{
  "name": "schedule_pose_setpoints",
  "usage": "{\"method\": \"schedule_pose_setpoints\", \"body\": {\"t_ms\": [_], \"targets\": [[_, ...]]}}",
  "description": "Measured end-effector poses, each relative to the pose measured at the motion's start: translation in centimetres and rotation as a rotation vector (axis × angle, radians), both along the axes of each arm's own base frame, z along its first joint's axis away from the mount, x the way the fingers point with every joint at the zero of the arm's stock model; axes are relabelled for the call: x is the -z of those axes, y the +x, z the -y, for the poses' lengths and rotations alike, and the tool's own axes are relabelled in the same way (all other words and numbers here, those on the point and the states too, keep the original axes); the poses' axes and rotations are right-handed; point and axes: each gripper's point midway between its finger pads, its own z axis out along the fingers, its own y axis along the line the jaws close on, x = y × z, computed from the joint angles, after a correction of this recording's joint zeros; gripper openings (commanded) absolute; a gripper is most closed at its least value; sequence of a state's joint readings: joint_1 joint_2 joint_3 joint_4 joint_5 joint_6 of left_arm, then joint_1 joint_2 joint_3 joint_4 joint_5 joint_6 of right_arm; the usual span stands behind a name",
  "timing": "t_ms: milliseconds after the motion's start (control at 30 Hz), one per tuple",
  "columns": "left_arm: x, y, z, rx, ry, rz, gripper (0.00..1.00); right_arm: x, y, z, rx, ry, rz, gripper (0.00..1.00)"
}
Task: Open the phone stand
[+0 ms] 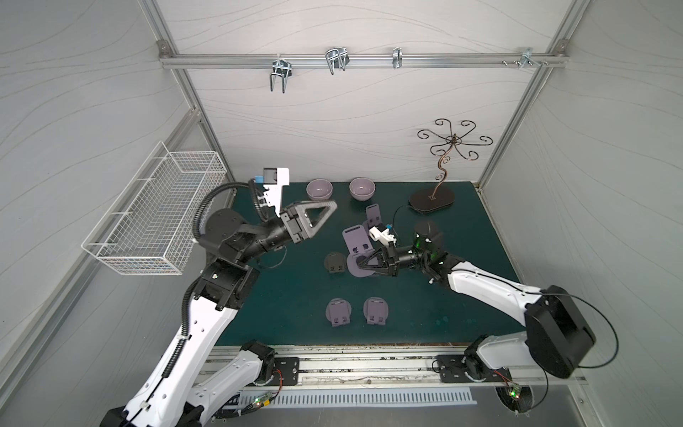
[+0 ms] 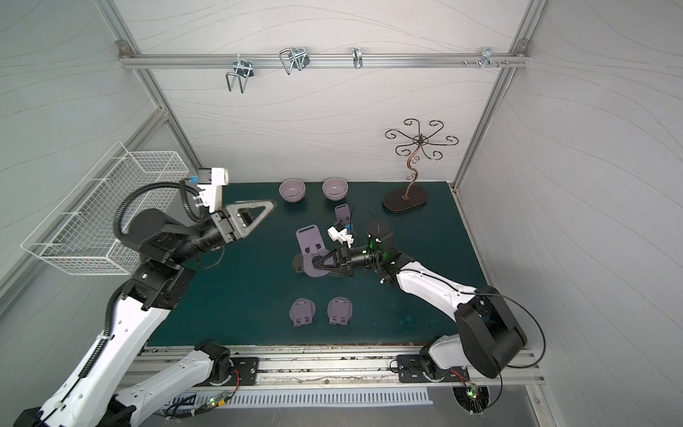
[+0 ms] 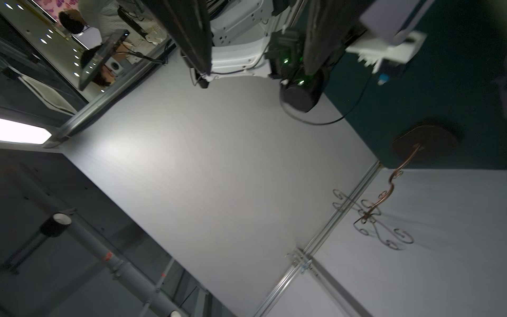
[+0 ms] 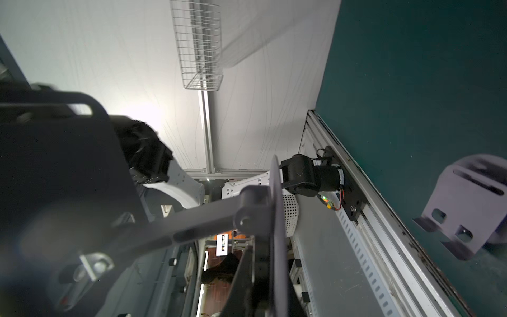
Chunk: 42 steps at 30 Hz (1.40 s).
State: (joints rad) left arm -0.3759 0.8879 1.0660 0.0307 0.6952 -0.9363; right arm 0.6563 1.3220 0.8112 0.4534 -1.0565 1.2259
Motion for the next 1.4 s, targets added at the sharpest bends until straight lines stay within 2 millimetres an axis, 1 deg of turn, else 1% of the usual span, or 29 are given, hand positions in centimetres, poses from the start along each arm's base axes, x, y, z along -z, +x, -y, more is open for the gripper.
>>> {"method": "schedule_pose_setpoints", "body": {"t_ms": [67, 100, 167, 200, 267, 400, 467, 533, 667, 767, 900, 933, 967, 1000, 1100, 1133, 1200, 1267, 1300, 1333, 1400], "targets": [[4.7, 0.7, 0.0, -0.019, 0.034, -0.150, 0.77, -2.0, -0.2, 0.6, 0.014, 0.033, 0.076, 0.00], [6.5, 0.8, 0.0, -0.025, 0.046, -0.213, 0.78, -2.9, -0.3, 0.8, 0.019, 0.047, 0.111, 0.00], [8.4, 0.7, -0.1, -0.028, 0.044, -0.283, 0.80, -4.1, -0.5, 1.0, 0.025, 0.060, 0.160, 0.00], [8.8, 0.6, -0.1, -0.026, 0.040, -0.298, 0.81, -4.3, -0.6, 1.0, 0.023, 0.062, 0.176, 0.00], [8.4, 0.5, 0.0, -0.016, 0.018, -0.300, 0.81, -4.2, -0.8, 0.7, 0.017, 0.055, 0.187, 0.00], [6.9, 0.4, 0.4, 0.012, -0.021, -0.253, 0.80, -2.6, -1.5, -0.1, -0.014, 0.015, 0.162, 0.00], [6.4, 0.6, 0.8, 0.027, -0.035, -0.239, 0.79, -2.0, -1.8, -0.5, -0.021, -0.001, 0.152, 0.00], [6.3, 0.9, 1.3, 0.045, -0.040, -0.237, 0.79, -1.7, -2.0, -0.7, -0.025, -0.012, 0.144, 0.00], [7.0, 1.1, 2.7, 0.089, -0.026, -0.258, 0.77, -1.6, -2.0, -0.8, -0.023, -0.018, 0.140, 0.00], [7.4, 0.9, 3.4, 0.112, -0.019, -0.270, 0.68, -1.4, -1.9, -0.8, -0.017, -0.021, 0.145, 0.00], [6.8, 0.4, 4.0, 0.138, -0.030, -0.247, 0.58, -1.1, -1.8, -0.9, -0.016, -0.030, 0.144, 0.00], [6.6, 0.3, 4.2, 0.148, -0.031, -0.238, 0.54, -1.0, -1.8, -0.9, -0.017, -0.031, 0.143, 0.00], [6.5, 0.1, 4.5, 0.160, -0.031, -0.234, 0.46, -0.9, -1.7, -1.0, -0.017, -0.034, 0.141, 0.00], [6.4, 0.0, 4.7, 0.171, -0.029, -0.231, 0.42, -0.8, -1.7, -1.0, -0.017, -0.036, 0.138, 0.00], [6.4, -0.3, 5.6, 0.205, -0.023, -0.231, 0.41, -0.4, -1.5, -1.2, -0.018, -0.044, 0.129, 0.00], [6.6, -0.2, 5.8, 0.212, -0.020, -0.236, 0.38, -0.4, -1.5, -1.2, -0.018, -0.045, 0.128, 0.00], [7.0, -0.2, 6.2, 0.224, -0.011, -0.245, 0.28, -0.4, -1.4, -1.2, -0.017, -0.044, 0.127, 0.00], [7.3, -0.1, 6.5, 0.233, -0.002, -0.248, 0.09, -0.7, -1.4, -1.3, -0.018, -0.039, 0.131, 0.00], [7.5, -0.1, 6.6, 0.234, 0.002, -0.252, 0.02, -1.0, -1.3, -1.4, -0.017, -0.034, 0.137, 0.00], [7.4, -0.1, 6.6, 0.235, 0.004, -0.246, 0.00, -1.2, -1.3, -1.4, -0.018, -0.031, 0.137, 0.00], [6.8, -0.4, 6.7, 0.251, 0.005, -0.221, 0.00, -1.5, -1.4, -1.5, -0.023, -0.023, 0.139, 0.00]]}}
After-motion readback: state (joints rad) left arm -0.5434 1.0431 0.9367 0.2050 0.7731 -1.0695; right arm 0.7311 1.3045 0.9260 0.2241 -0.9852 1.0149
